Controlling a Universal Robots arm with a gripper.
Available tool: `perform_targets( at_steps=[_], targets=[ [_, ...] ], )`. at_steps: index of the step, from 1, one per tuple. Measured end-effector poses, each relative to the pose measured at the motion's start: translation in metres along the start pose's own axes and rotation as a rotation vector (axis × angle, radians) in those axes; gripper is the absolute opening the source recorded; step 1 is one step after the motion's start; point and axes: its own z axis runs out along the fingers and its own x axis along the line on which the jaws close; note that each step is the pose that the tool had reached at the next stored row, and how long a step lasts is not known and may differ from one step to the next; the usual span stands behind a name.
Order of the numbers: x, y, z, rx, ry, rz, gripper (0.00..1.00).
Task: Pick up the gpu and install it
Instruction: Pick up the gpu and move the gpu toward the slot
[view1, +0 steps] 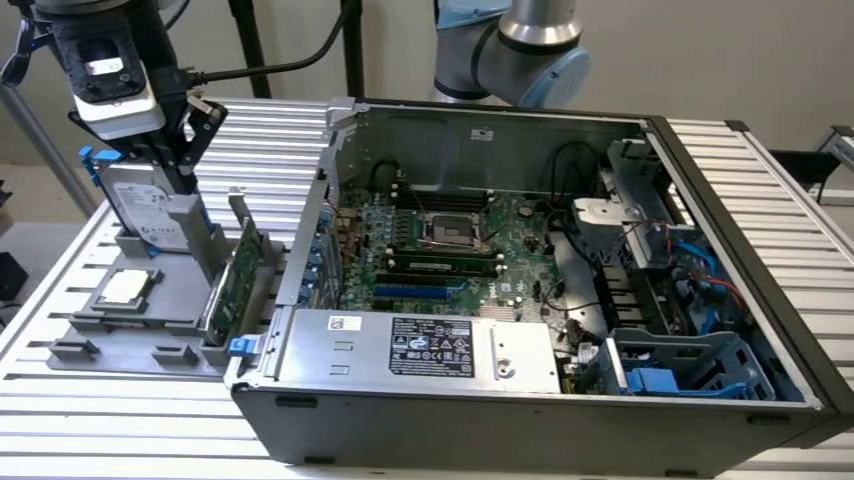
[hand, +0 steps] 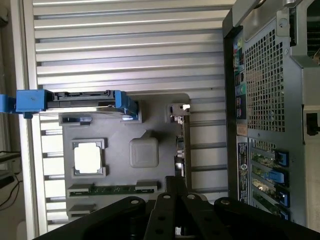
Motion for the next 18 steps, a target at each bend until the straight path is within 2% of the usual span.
perform_targets(
  at_steps=[5,9,10,11,13,14,18],
  targets=[
    [0.0,0.0,0.0,0.0,-0.0001,0.0,0.12],
    [0.0,0.0,0.0,0.0,0.0,0.0,0.36],
    [0.0,0.0,0.0,0.0,-0.0001,0.0,0.36],
    [0.0,0.0,0.0,0.0001,0.0,0.0,0.42],
    [0.0,0.0,0.0,0.0001,0.0,0.0,0.42],
    [0.0,0.0,0.0002,0.0001,0.0001,0.0,0.48],
    [-0.0002,-0.0011,0.0058,0.0001,0.0,0.0,0.48]
  ],
)
